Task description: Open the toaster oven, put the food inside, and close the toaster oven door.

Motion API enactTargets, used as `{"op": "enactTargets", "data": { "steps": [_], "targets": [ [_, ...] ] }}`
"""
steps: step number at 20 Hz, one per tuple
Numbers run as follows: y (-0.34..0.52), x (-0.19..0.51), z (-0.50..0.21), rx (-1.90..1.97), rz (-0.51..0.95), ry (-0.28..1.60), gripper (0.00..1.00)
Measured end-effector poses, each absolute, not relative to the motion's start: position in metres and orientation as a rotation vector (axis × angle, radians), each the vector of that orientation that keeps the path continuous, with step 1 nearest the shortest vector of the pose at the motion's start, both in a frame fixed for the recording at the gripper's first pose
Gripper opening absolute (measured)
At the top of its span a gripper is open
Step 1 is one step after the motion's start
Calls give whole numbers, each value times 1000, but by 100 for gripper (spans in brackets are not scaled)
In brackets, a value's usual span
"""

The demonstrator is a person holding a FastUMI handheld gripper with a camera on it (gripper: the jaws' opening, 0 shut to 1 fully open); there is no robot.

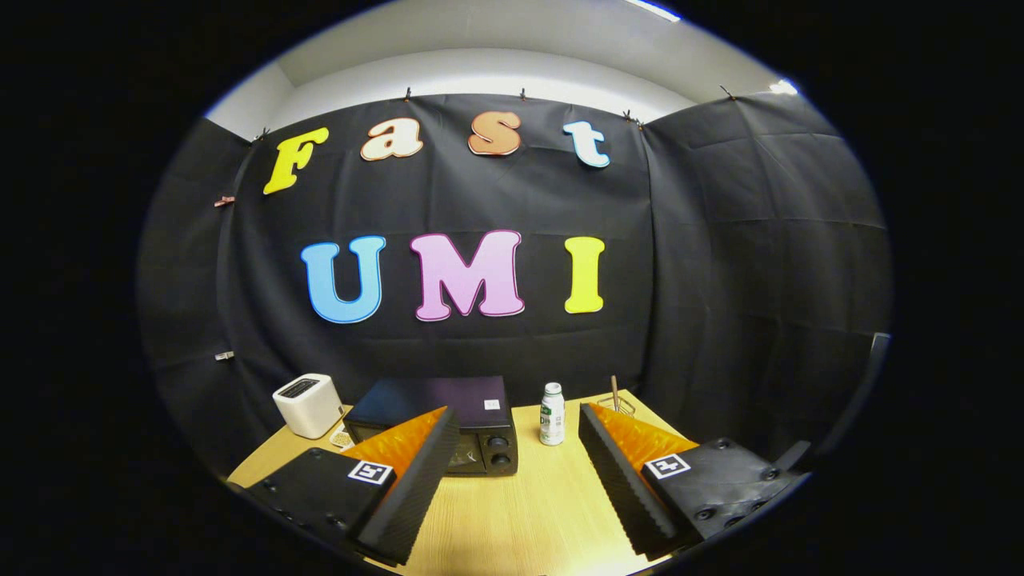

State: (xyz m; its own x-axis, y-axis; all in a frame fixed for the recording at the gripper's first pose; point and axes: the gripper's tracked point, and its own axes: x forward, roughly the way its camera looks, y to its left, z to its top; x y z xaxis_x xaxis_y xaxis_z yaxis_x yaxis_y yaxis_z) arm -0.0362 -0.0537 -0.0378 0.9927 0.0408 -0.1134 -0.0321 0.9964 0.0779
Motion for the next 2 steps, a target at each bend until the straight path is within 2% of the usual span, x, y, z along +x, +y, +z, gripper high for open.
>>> {"op": "enactTargets", "data": {
  "steps": [2],
  "targets": [
    [-50,-38,-38,66,54,112,98]
  ]
}}
